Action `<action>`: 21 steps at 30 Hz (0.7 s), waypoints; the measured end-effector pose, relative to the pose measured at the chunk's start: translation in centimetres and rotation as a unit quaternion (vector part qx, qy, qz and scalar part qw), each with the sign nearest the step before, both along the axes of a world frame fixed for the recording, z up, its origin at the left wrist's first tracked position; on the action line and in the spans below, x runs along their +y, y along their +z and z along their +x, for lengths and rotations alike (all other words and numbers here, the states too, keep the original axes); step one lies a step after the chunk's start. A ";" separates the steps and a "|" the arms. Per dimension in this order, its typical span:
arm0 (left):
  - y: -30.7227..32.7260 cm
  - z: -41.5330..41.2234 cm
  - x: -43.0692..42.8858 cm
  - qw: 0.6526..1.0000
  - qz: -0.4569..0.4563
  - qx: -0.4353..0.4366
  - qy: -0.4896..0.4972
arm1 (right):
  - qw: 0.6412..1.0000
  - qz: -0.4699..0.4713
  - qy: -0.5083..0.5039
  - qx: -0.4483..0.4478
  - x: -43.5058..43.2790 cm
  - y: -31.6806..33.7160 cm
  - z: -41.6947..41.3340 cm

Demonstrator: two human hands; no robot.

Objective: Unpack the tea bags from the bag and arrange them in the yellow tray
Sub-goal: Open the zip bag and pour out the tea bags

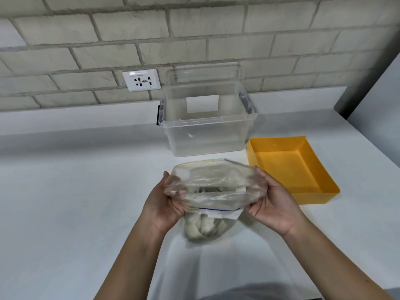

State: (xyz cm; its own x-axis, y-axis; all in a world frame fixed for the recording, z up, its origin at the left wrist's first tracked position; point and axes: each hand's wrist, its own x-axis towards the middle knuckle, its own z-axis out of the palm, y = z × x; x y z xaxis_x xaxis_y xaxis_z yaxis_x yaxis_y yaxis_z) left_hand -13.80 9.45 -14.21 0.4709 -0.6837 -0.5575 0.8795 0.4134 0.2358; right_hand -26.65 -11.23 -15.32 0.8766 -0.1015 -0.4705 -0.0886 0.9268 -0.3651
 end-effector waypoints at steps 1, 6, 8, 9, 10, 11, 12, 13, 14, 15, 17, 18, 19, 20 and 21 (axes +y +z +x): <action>0.0 0.4 0.0 1.000 0.014 -0.010 -0.001 | 1.000 -0.007 0.008 0.010 0.1 -0.5 0.0; 0.8 1.9 -1.1 0.981 0.115 -0.152 -0.038 | 0.929 -0.355 0.048 0.093 2.3 -0.9 0.1; 0.9 2.2 -1.2 0.969 0.163 -0.184 -0.036 | 0.830 -0.545 -0.001 0.117 2.7 -0.6 0.0; 0.8 2.3 -1.3 0.963 0.182 -0.195 -0.029 | 0.784 -0.611 -0.045 0.102 2.8 -0.3 0.0; 0.9 2.3 -1.4 0.958 0.192 -0.210 -0.026 | 0.744 -0.658 -0.091 0.072 2.9 0.3 -0.2; 1.2 2.1 -1.7 0.953 0.198 -0.228 -0.031 | 0.707 -0.695 -0.124 0.039 3.0 0.7 -0.3; 1.7 1.6 -2.0 0.948 0.198 -0.247 -0.043 | 0.676 -0.726 -0.131 0.001 3.2 1.3 -0.3; 2.1 1.3 -2.4 0.942 0.199 -0.263 -0.058 | 0.648 -0.754 -0.102 -0.031 3.3 1.7 -0.3; 2.3 1.1 -2.8 0.937 0.204 -0.275 -0.074 | 0.623 -0.779 -0.048 -0.050 3.5 1.8 -0.1; 2.7 0.8 -3.1 0.930 0.214 -0.285 -0.088 | 0.595 -0.801 0.016 -0.059 3.7 1.8 0.1; 3.6 0.5 -3.4 0.915 0.238 -0.307 -0.103 | 0.565 -0.818 0.082 -0.071 4.0 1.1 0.5; 3.9 0.5 -3.3 0.900 0.257 -0.336 -0.104 | 0.574 -0.813 0.071 -0.076 4.1 0.6 0.7; 4.1 0.4 -3.1 0.873 0.284 -0.382 -0.105 | 0.594 -0.800 0.043 -0.074 4.1 0.2 0.8; 4.3 0.2 -2.8 0.834 0.315 -0.440 -0.105 | 0.613 -0.788 0.013 -0.064 4.0 0.1 0.8; 4.1 -0.1 -2.3 0.785 0.347 -0.503 -0.102 | 0.622 -0.782 -0.007 -0.047 3.9 0.0 0.8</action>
State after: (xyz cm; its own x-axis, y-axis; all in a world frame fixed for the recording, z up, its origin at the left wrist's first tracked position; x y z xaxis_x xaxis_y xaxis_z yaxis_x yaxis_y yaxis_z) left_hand -13.93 7.10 -10.07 0.8314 -0.4986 -0.2452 0.1349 -0.2469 0.9596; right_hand -25.82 -7.35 -15.28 0.8862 -0.3791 0.2663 0.0052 -0.5668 -0.8239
